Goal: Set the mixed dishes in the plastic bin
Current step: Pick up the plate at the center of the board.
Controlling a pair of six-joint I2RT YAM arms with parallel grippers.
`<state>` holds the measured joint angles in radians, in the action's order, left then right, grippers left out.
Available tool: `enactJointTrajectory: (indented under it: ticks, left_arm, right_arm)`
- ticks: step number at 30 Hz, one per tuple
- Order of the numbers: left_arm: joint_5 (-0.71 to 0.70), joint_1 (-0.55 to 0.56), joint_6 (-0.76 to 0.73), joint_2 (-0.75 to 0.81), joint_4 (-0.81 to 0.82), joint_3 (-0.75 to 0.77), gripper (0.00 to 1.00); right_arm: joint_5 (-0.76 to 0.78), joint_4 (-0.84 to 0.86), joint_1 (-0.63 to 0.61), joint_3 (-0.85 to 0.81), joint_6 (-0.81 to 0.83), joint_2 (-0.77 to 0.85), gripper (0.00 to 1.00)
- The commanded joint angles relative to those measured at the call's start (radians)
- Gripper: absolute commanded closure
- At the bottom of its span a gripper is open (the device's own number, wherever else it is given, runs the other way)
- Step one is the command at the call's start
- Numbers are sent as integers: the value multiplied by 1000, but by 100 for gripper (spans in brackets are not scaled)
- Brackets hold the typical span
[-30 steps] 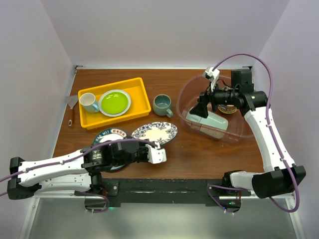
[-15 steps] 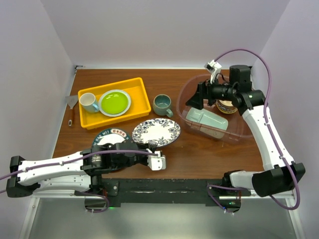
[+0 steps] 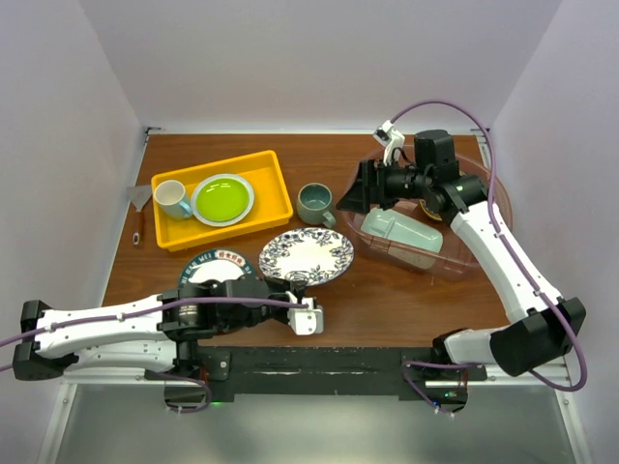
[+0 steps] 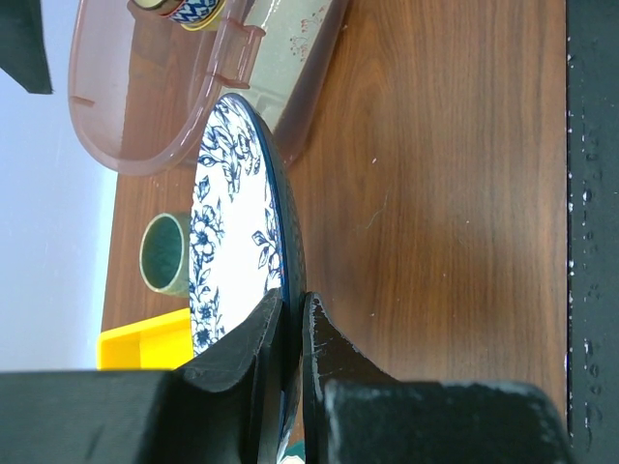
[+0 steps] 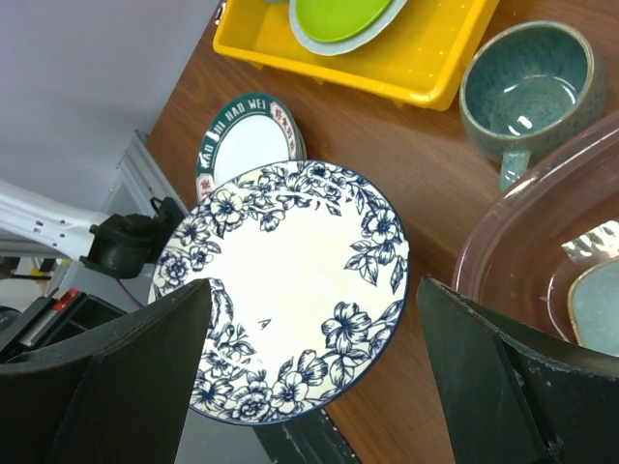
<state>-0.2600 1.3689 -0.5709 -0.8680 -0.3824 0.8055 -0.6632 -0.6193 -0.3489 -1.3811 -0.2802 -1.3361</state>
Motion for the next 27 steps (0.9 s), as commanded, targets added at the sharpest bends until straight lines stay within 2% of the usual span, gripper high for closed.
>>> enactJointTrajectory:
  ticks: [1, 9, 18, 27]
  left_arm:
    - [-48, 13, -79, 46, 149, 86, 100]
    - [-110, 19, -182, 18, 191, 93, 100]
    - [-150, 19, -290, 15, 344, 54, 100]
    - [-171, 19, -343, -22, 453, 29, 100]
  right_arm:
    - [14, 39, -2, 17, -45, 25, 9]
    - [5, 62, -2, 65, -88, 58, 8]
    - [-10, 113, -2, 129, -157, 103, 4]
    - [-125, 219, 27, 186, -316, 127, 2]
